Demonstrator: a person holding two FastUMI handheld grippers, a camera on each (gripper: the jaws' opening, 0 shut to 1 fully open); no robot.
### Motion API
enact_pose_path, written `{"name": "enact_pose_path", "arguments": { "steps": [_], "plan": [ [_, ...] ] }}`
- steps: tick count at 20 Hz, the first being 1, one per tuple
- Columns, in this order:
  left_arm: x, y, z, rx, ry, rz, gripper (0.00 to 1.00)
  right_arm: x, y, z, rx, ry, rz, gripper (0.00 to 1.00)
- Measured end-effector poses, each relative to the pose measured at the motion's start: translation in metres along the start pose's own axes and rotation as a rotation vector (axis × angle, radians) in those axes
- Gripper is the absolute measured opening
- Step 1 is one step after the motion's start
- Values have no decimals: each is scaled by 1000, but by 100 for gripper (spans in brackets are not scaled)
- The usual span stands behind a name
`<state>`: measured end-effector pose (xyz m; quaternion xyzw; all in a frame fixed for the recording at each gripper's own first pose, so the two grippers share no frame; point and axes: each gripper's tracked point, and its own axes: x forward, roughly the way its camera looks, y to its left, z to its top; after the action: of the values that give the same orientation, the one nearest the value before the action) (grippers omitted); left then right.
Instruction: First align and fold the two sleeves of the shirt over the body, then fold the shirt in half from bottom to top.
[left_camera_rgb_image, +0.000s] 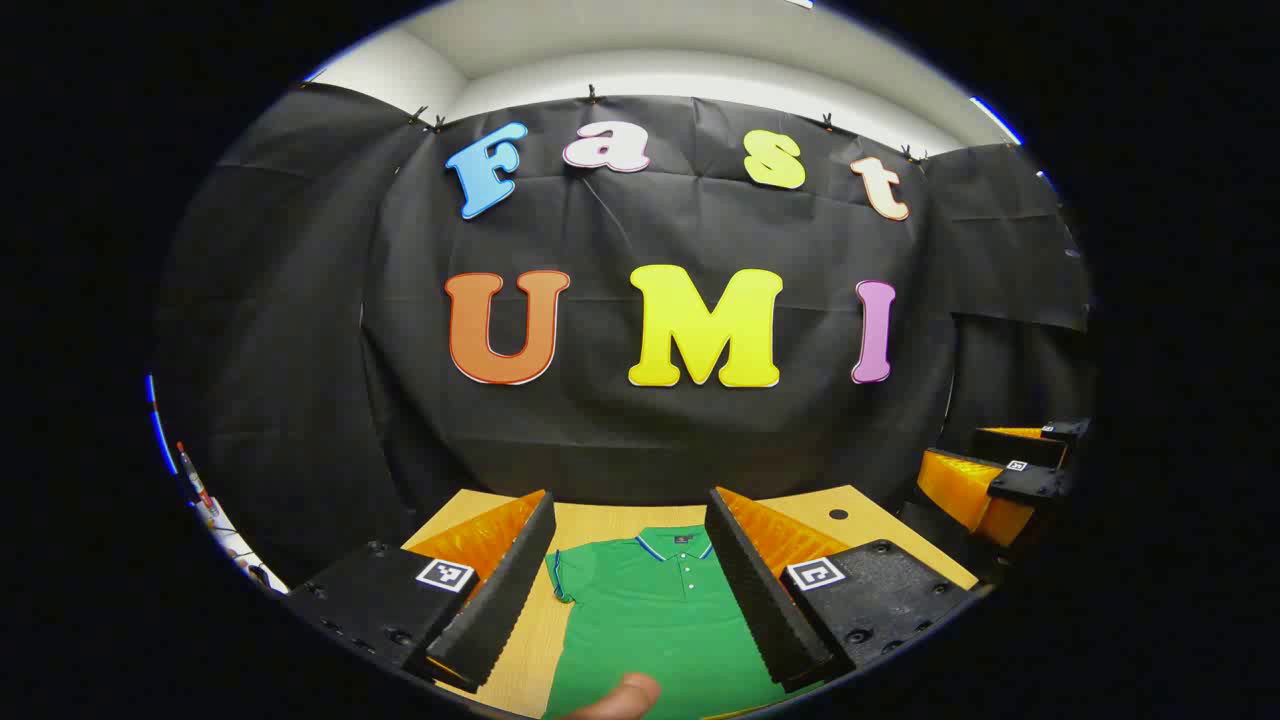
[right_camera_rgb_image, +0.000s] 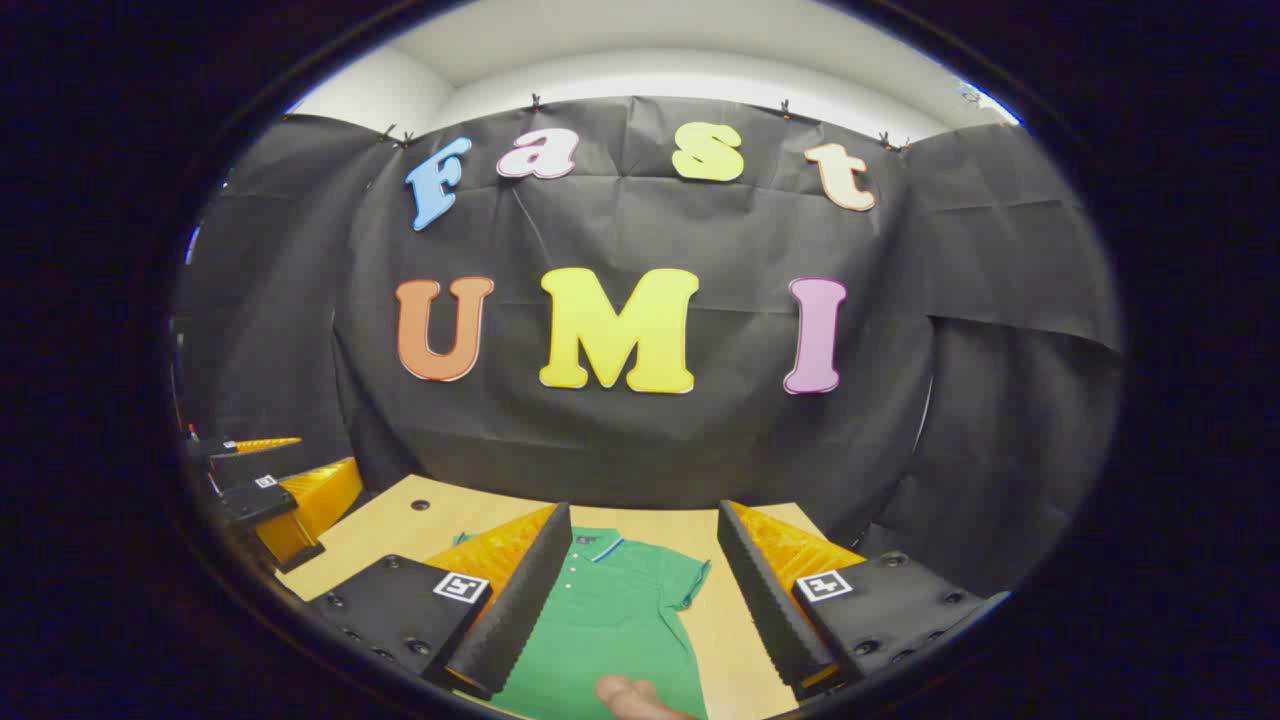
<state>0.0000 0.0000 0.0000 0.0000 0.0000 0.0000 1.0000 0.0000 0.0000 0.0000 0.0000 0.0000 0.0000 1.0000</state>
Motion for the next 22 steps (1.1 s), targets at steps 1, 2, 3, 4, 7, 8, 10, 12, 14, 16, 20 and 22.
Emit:
{"name": "enact_pose_path", "arguments": {
  "steps": [1, 2, 3, 4, 7, 8, 10, 12, 14, 16, 20, 22],
  "plan": [
    [0, 0, 2, 2, -7, -4, 98, 0, 2, 0, -4, -3, 4, 94],
    [2, -2, 2, -3, -7, -9, 98, 1, 3, 6, -16, -21, 2, 94],
    [3, -6, 2, -11, -8, -18, 98, 1, 1, 14, -29, -47, 2, 95],
    [3, -10, 3, -19, -14, -29, 100, 3, 3, 20, -34, -60, 10, 95],
    [7, -16, 4, -24, -22, -46, 98, 7, -6, 19, -32, -51, 0, 94],
    [7, -18, 4, -23, -23, -54, 98, 8, -9, 18, -26, -45, -9, 94],
    [9, -18, 4, -20, -23, -59, 98, 10, -15, 13, -11, -32, -17, 95],
    [9, -21, 2, -22, -14, -64, 98, 15, -21, 7, -10, -17, -31, 94],
    [9, -20, 0, -24, -6, -60, 98, 16, -23, 6, -7, -19, -34, 95],
    [9, -23, -1, -29, -6, -62, 98, 19, -28, 7, -25, -32, -52, 95],
    [10, -19, -4, -7, 12, -62, 98, 23, -25, 1, -37, -27, -42, 96],
    [10, -21, -5, -9, 13, -64, 98, 25, -25, 1, -41, -30, -37, 95]
  ]
}}
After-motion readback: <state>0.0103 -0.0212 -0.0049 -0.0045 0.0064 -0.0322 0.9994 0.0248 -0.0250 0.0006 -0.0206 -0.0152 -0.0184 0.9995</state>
